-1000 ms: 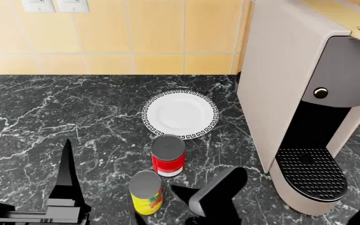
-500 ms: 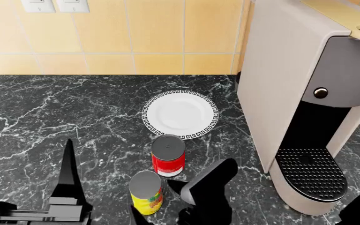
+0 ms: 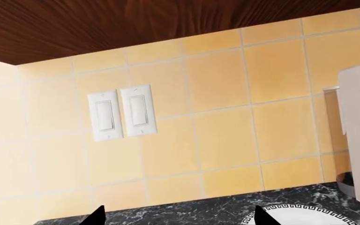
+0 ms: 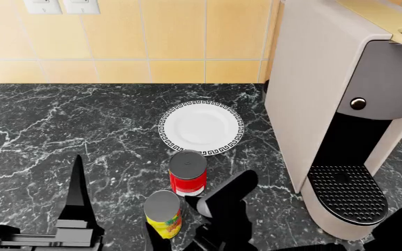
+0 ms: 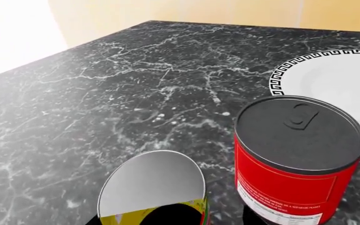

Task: Pick the cans from the counter and place them in their designated side in the cabinet.

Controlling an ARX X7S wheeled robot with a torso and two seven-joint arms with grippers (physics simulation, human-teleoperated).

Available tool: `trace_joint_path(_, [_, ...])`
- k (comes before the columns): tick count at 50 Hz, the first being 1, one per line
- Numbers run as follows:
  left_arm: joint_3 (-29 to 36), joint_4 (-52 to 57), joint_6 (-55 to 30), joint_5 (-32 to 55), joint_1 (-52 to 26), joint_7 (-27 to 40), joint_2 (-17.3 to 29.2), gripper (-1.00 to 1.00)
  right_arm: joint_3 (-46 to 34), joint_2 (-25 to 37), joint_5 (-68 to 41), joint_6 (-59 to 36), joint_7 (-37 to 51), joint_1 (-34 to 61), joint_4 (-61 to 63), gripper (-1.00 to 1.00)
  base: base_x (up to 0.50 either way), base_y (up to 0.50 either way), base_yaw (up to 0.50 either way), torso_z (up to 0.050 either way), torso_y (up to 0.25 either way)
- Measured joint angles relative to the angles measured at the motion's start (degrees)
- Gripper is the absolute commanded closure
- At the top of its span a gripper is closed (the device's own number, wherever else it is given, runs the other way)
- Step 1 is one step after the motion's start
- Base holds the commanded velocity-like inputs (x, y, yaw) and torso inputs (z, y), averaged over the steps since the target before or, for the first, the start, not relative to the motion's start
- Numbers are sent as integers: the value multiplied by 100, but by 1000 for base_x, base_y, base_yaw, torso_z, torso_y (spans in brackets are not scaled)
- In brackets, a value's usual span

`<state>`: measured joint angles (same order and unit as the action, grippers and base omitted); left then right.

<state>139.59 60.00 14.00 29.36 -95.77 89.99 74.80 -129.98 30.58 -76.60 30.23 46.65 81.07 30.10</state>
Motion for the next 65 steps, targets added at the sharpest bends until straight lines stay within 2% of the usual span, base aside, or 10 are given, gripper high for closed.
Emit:
trace_joint_path(23, [-209, 0, -73, 54, 177, 0, -36, -100, 88, -69, -46, -118, -24, -17, -9, -100, 0, 0, 0, 0, 0])
trace_joint_path(24, [-208, 0, -75, 62, 170, 0, -39, -100, 95, -67, -44, -119, -24, -14, -8, 100, 0, 0, 0, 0, 10])
trace_joint_path(49, [-252, 0, -108, 88, 215, 0, -61, -100, 136, 35, 341, -127, 198, -119, 169, 100, 0, 0, 0, 0, 0])
trace_joint_path(60, [-309, 0, -91, -7, 384, 0, -42, -100, 259, 434, 1461, -607, 1600, 190, 1451, 100, 0, 0, 0, 0, 0])
trace_joint_path(65, [-385, 0, -90, -73, 536, 0, -40, -100, -328, 479, 2249, -404, 2633, 1031, 2052, 100, 0, 0, 0, 0, 0])
